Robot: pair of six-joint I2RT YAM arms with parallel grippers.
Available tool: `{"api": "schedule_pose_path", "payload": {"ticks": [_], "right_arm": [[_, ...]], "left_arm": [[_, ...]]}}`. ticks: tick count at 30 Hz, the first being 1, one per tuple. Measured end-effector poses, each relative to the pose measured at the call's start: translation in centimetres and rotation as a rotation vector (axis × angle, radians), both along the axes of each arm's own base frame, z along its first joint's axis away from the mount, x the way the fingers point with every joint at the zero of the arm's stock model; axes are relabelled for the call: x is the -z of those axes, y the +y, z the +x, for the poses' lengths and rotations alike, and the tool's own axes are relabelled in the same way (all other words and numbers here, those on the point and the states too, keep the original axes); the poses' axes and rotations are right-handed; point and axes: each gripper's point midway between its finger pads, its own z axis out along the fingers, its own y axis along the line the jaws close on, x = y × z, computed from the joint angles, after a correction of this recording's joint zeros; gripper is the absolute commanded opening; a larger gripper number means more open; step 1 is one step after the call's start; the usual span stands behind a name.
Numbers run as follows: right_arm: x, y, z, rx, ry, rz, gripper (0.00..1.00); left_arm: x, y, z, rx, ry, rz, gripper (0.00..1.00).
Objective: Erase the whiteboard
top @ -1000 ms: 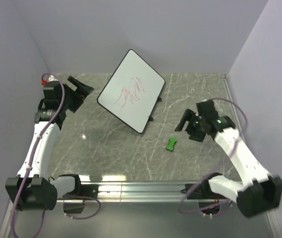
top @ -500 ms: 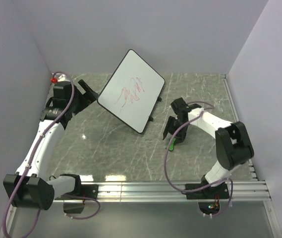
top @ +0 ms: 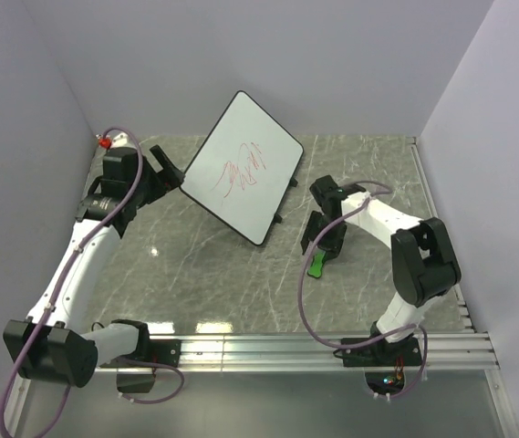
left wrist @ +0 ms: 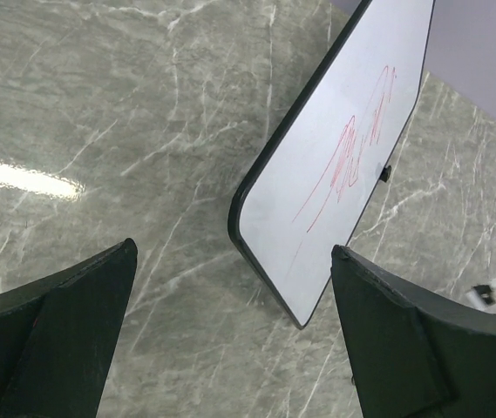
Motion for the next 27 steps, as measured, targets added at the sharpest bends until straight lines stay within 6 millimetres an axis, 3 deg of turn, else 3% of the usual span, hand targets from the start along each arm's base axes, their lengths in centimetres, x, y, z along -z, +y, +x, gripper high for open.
{"api": "schedule_pose_path", "payload": {"ticks": [6, 9, 17, 27], "right_arm": [[-4.1, 0.1, 1.5, -0.007, -0.104, 0.012, 0.66], [-4.8, -0.2, 1.5, -0.007, -0.131, 0.009, 0.65], [-1.5, -1.4, -1.3, -0.012, -0.025, -0.037, 0.65], [0.7, -1.1, -0.6, -0.036, -0.009, -0.045, 0.65]], "left_arm": [[0.6, -0.5, 0.2, 0.013, 0.017, 0.003, 0.98], [1.0, -0.6, 0.5, 0.017, 0.033, 0.004, 0.97], [1.0, -0.8, 0.9, 0.026, 0.039, -0.002, 0.97], [1.0, -1.0, 0.6, 0.035, 0.045, -0.011, 0.97]]}}
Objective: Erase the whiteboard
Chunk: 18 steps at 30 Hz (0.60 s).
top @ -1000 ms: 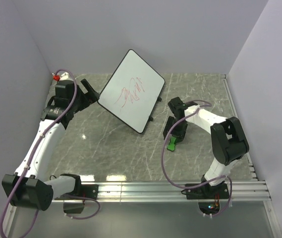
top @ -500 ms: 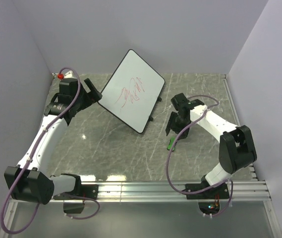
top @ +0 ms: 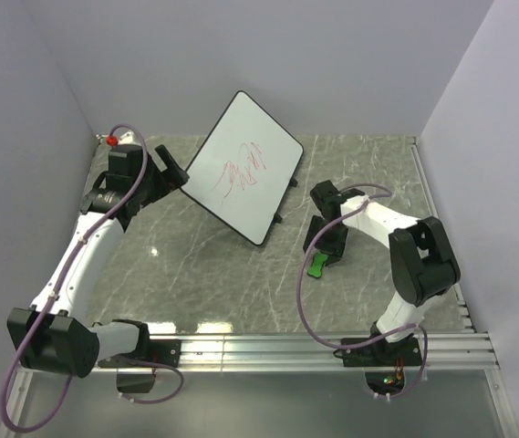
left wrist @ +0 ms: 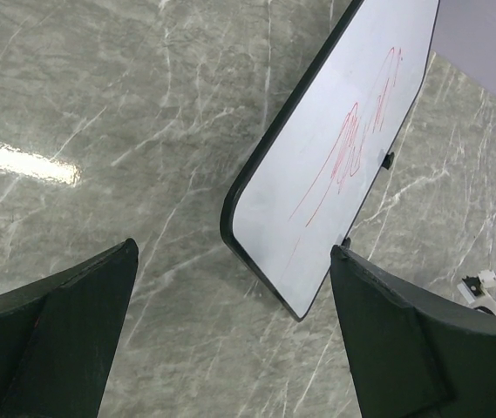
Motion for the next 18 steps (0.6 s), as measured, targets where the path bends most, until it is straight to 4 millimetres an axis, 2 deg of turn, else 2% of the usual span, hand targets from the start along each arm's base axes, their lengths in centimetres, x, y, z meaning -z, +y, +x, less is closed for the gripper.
{"api": "schedule_pose_path", "payload": {"ticks": [5, 12, 18], "right_arm": [[1.2, -0.1, -0.2, -0.01, 0.007, -0.003, 0.59], [2.5, -0.6, -1.2, -0.031, 0.031, -0.013, 0.38], [2.5, -0.6, -1.2, -0.052, 0.03, -0.012, 0.21]], "left_arm": [[0.1, 0.1, -0.4, 0.001, 0.011, 0.002, 0.97], [-0.1, 0.1, -0.6, 0.0, 0.012, 0.002, 0.97], [-0.3, 0.1, -0.6, 0.002, 0.008, 0.002, 0.97]]}}
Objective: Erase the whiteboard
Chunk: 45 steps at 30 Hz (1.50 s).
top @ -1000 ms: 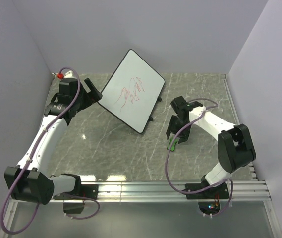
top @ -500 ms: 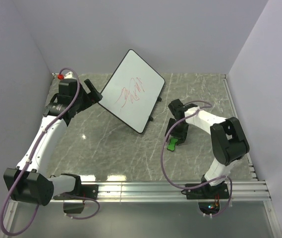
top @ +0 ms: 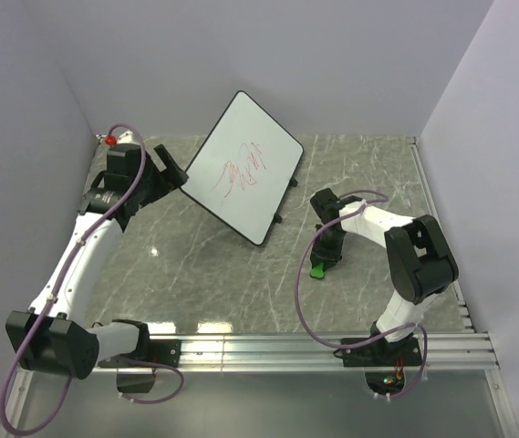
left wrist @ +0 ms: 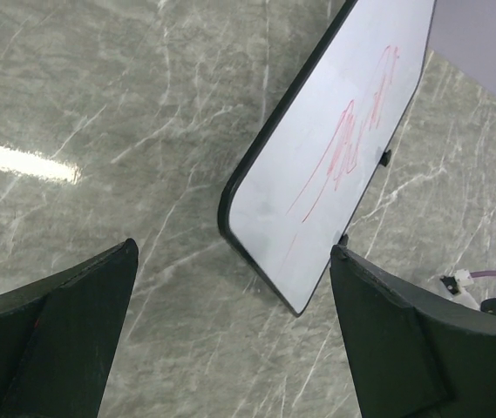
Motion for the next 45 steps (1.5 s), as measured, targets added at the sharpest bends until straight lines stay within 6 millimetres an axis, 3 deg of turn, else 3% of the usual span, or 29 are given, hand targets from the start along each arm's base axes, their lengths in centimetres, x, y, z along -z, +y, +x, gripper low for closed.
{"api": "schedule_pose_path", "payload": {"ticks": [5, 12, 17, 21, 25, 27, 28, 33, 37, 40, 45], "right_arm": [[-0.3, -0.2, 0.0, -0.02, -0.006, -0.008, 0.01], [-2.4, 0.4, 1.2, -0.05, -0.047, 0.017, 0.0], [-6.2, 3.0, 3.9, -0.076, -0.117, 0.13, 0.0], [-11.6, 5.7, 7.7, -0.106, -0.235, 0.235, 0.0], [-16.9, 8.0, 11.3, -0.142, -0.336, 0.315, 0.0], [-18.5, 8.9, 12.7, -0.158, -0.362, 0.338, 0.0], [-19.2, 9.3, 13.3, -0.164, -0.367, 0.346, 0.0], [-18.9, 10.5, 14.5, -0.171, -0.323, 0.376, 0.0], [-17.9, 12.4, 15.3, -0.161, -0.265, 0.449, 0.0], [-18.1, 14.3, 16.8, -0.154, -0.273, 0.524, 0.0], [-19.7, 17.2, 19.9, -0.12, -0.361, 0.64, 0.0]], "left_arm": [[-1.6, -0.6, 1.5, 0.025, -0.025, -0.001, 0.96], [-2.5, -2.3, 5.2, 0.117, -0.031, 0.003, 0.96], [-2.1, -4.3, 8.9, 0.221, -0.026, 0.001, 0.93], [-0.8, -5.5, 12.4, 0.282, -0.01, 0.006, 0.88], [0.9, -6.6, 15.3, 0.346, 0.002, -0.022, 0.74], [2.3, -7.1, 16.3, 0.383, 0.018, -0.064, 0.66], [3.1, -7.1, 16.8, 0.399, 0.029, -0.085, 0.55], [5.8, -7.4, 18.3, 0.493, 0.052, -0.224, 0.3], [5.2, -8.0, 18.0, 0.583, 0.023, -0.301, 0.02], [4.3, -9.0, 17.5, 0.646, -0.001, -0.32, 0.0], [4.5, -9.0, 17.4, 0.659, -0.011, -0.314, 0.0]]}}
